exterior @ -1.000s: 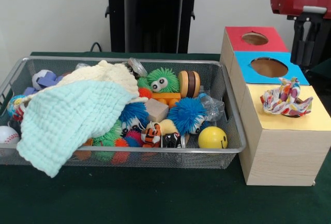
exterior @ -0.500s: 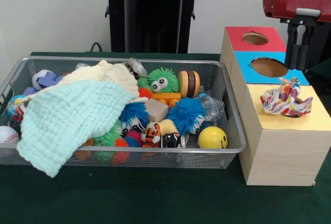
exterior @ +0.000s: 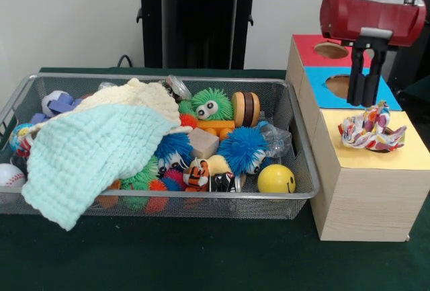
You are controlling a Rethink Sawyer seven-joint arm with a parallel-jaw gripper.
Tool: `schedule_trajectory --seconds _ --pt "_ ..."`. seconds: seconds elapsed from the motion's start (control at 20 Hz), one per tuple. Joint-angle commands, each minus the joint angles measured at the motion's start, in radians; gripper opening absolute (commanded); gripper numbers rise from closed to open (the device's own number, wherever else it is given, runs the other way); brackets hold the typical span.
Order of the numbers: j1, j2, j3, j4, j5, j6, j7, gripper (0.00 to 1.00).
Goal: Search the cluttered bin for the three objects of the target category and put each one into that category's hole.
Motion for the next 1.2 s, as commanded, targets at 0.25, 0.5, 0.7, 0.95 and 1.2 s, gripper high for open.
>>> schedule_trajectory --seconds 0.25,0.5,0.7,0.95,1.2 --pt "-0.029 0.057 0.081 0.146 0.011 0.029 0.150 0.00" --pt "-0.036 0.053 0.100 0.159 0.048 0.059 0.169 0.00" --pt "-0.034 0.048 0.098 0.153 0.083 0.111 0.181 0.00" --pt "-0.033 0.044 0.100 0.160 0.115 0.129 0.182 0.00" --pt "-0.021 0.044 0.091 0.155 0.140 0.150 0.188 0.00"
